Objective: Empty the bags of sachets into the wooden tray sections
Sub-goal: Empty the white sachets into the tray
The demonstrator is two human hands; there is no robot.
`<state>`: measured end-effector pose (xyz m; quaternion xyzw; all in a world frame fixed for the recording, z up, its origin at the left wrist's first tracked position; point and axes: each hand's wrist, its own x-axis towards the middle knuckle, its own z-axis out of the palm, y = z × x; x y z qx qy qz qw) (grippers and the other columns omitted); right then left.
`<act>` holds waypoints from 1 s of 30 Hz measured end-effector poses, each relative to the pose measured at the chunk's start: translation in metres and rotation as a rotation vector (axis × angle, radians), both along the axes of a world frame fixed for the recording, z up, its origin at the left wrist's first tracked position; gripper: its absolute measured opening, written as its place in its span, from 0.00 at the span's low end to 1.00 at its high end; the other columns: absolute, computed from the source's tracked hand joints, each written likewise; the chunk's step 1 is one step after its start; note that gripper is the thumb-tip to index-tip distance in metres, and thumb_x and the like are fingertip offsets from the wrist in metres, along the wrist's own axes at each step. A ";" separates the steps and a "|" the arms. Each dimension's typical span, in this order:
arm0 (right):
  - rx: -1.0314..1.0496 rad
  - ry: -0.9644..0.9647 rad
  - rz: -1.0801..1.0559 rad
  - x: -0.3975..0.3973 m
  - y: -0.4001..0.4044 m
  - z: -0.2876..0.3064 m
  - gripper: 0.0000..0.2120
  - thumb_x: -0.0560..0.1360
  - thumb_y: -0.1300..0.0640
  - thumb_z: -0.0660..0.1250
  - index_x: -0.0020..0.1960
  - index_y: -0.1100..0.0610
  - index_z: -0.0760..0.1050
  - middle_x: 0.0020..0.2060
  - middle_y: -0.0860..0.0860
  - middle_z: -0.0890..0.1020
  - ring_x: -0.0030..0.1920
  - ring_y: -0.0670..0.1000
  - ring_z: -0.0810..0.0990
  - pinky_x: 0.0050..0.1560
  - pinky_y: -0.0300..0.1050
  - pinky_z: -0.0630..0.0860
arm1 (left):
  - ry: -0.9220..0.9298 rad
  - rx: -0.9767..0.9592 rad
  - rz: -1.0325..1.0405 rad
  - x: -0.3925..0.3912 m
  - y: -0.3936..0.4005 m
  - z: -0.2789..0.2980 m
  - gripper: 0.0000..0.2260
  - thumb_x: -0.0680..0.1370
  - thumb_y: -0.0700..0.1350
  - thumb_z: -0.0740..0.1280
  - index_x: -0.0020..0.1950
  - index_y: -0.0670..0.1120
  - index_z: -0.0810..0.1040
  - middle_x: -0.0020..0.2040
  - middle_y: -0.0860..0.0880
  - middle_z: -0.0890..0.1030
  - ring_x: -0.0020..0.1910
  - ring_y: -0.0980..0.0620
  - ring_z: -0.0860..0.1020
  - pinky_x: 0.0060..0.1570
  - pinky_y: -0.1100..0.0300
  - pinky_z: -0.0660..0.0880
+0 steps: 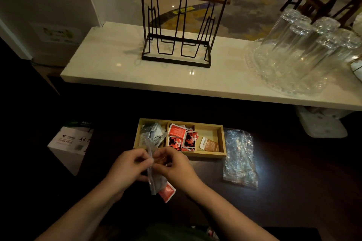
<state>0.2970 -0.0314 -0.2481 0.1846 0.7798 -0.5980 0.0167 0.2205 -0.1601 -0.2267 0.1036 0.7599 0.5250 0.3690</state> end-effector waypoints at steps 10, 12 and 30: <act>0.350 -0.012 -0.028 0.006 0.011 -0.006 0.15 0.71 0.56 0.71 0.57 0.53 0.76 0.50 0.48 0.78 0.46 0.43 0.75 0.42 0.27 0.69 | -0.275 0.093 0.114 0.008 0.039 -0.032 0.08 0.73 0.39 0.69 0.35 0.43 0.75 0.31 0.50 0.80 0.32 0.54 0.79 0.32 0.59 0.78; 0.269 -0.055 -0.051 0.005 0.020 -0.004 0.13 0.70 0.58 0.72 0.55 0.54 0.79 0.42 0.44 0.80 0.41 0.39 0.77 0.40 0.27 0.73 | -0.323 0.111 0.127 0.007 0.039 -0.033 0.08 0.74 0.41 0.69 0.36 0.43 0.74 0.30 0.51 0.81 0.32 0.56 0.80 0.35 0.57 0.79; 0.330 -0.116 -0.111 -0.002 0.036 -0.011 0.04 0.75 0.59 0.67 0.42 0.55 0.79 0.35 0.48 0.81 0.36 0.46 0.81 0.41 0.45 0.81 | -0.009 0.002 0.127 0.002 0.042 -0.041 0.13 0.76 0.36 0.65 0.32 0.41 0.70 0.33 0.45 0.74 0.35 0.48 0.76 0.34 0.56 0.75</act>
